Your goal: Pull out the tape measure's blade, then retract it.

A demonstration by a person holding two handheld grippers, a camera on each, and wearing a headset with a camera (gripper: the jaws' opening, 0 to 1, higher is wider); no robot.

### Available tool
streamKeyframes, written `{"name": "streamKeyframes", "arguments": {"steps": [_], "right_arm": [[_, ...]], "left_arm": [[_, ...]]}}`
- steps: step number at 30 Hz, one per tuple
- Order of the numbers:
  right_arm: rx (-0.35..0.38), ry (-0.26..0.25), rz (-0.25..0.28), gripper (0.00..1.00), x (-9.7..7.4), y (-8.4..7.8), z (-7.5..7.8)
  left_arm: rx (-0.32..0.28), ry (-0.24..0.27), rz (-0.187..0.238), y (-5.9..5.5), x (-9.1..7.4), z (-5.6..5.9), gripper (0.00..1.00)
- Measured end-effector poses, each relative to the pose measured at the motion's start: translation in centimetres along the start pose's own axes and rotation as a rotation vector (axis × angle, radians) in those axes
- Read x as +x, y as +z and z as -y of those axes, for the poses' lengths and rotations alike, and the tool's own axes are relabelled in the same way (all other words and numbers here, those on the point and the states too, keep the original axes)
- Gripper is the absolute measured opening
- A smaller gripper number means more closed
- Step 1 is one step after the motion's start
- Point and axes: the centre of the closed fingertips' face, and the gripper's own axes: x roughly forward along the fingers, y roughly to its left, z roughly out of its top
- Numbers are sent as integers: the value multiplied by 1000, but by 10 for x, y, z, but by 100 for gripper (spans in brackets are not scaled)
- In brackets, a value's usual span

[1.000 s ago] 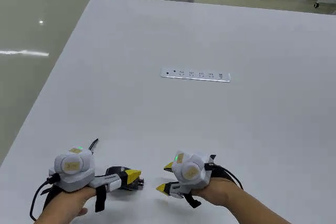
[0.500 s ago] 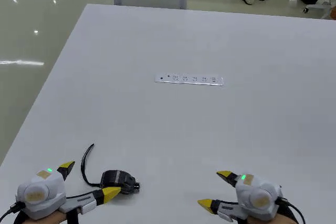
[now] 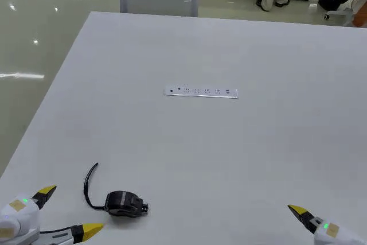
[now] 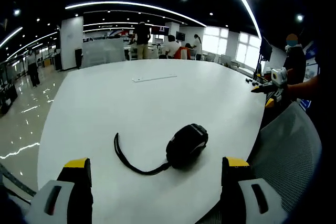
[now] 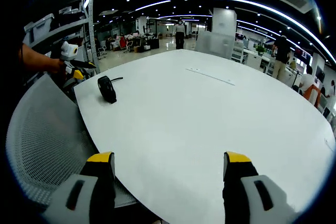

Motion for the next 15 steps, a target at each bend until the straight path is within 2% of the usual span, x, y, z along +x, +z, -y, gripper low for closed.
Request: {"name": "streamKeyframes", "arguments": {"steps": [2,4,5,8,11,15], "right_arm": [[31,-15,6,92,-11,-6,4],[31,-58,9,99,-20,-11,10],[43,-100,8,100,-24,-13,16],[49,-114,33,100,-31,-10,20],[28,-121,7,100,-31,-15,20],[22,-123,4,100,-34,-15,19]], "left_arm": [[-32,-5,12,0,-8,1,100],[-43,0,22,2,-14,1,100],[-48,-1,26,2,-17,2,100],[-55,-5,34,4,-20,3,100],[-57,3,33,3,-18,0,100],[-50,23,50,9,-19,-3,100]]}}
